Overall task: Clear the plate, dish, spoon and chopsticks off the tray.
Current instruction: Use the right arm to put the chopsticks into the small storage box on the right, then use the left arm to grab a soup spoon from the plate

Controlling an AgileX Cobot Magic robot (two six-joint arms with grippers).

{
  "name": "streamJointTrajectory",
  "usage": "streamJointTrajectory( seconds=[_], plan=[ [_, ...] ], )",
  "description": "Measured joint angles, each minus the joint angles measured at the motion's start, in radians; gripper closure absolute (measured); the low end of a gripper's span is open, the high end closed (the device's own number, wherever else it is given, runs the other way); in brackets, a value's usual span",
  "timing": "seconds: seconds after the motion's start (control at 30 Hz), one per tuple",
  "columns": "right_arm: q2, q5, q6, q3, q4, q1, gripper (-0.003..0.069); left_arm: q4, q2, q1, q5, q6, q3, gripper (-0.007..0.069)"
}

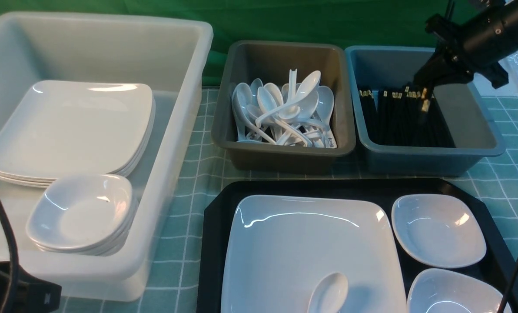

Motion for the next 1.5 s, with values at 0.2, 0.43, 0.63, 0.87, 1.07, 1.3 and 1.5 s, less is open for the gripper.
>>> streamJointTrajectory(
  seconds=[0.2, 0.43, 0.63, 0.87, 1.07, 1.3, 1.5],
  plan=[
    [0.135, -0.059, 0.085, -0.106, 0.004, 0.000, 0.0582, -0.014, 0.000, 0.000, -0.002, 0.003, 0.000, 0.0608],
    [0.176, -0.053, 0.150, -0.120, -0.080, -0.001, 0.0283, -0.108, 0.013, -0.041, -0.011, 0.045, -0.029, 0.0621],
    [0.137, 0.093, 0.039, -0.176, -0.118, -0.002, 0.0188, -0.108, 0.110, -0.177, 0.014, 0.046, -0.157, 0.0624],
    [-0.091, 0.095, -0.052, -0.171, -0.242, 0.001, 0.0592, 0.074, 0.296, -0.491, 0.006, -0.128, -0.282, 0.0624],
    [-0.496, 0.096, -0.088, 0.128, -0.410, 0.026, 0.0639, 0.215, 0.567, -0.799, -0.054, -0.261, -0.359, 0.0624],
    [-0.959, 0.096, -0.115, 0.671, -0.429, 0.026, 0.0638, 0.236, 0.830, -0.912, -0.144, -0.255, -0.466, 0.0545],
    [-1.202, 0.095, -0.129, 0.928, -0.432, 0.026, 0.0621, 0.232, 0.972, -0.928, -0.253, -0.241, -0.507, 0.0295]
  ],
)
